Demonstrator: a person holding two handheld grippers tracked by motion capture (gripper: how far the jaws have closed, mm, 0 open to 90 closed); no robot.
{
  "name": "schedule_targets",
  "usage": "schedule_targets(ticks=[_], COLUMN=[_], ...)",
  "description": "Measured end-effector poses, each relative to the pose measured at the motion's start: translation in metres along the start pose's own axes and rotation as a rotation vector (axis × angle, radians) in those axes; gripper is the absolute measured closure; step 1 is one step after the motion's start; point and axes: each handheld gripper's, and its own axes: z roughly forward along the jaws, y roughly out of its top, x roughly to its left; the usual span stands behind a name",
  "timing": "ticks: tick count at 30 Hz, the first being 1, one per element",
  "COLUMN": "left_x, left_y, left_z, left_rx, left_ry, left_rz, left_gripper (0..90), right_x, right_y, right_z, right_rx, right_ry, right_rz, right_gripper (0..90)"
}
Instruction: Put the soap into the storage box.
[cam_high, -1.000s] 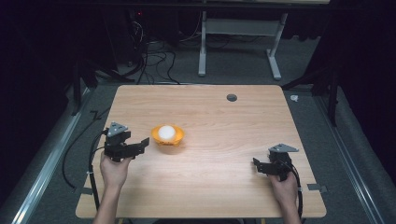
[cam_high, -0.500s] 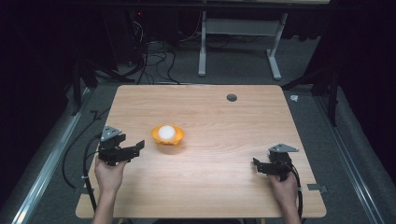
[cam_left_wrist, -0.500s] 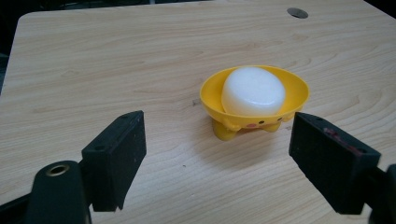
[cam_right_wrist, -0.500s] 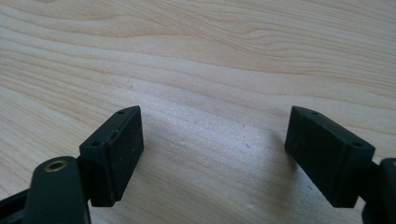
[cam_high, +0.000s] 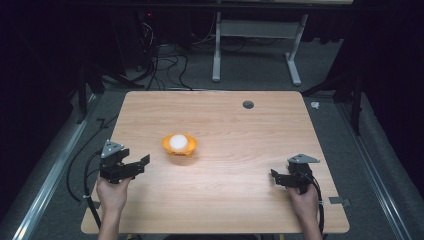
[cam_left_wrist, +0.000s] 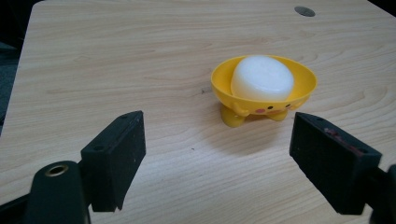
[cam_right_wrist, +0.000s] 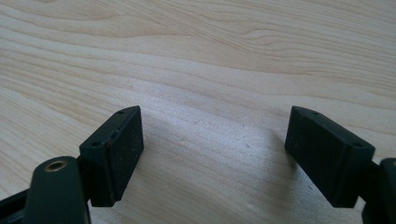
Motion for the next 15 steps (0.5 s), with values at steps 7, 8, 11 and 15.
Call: schedule_targets(ticks=[7, 8, 11, 15], left_x=[0.001, 0.001, 0.000, 0.000], left_y=[-0.009, -0.010, -0.015, -0.020], left_z=[0.000, 0.001, 0.003, 0.005], left_rx=[0.014, 0.017, 0.033, 0.044], left_ry=[-0.006, -0.002, -0.009, -0.007], left_rz=[-0.009, -0.009, -0.007, -0.012], left_gripper=[19.3, 19.3, 19.3, 19.3], right_x=[0.000, 0.000, 0.000, 0.000], right_y=[0.000, 0.000, 0.000, 0.000], right_z=[0.000, 0.000, 0.000, 0.000], right_rx=[0.000, 0.000, 0.000, 0.000], right_ry=[0.000, 0.000, 0.000, 0.000], right_rz=[0.000, 0.000, 0.000, 0.000], right_gripper=[20.4, 20.4, 20.4, 20.4])
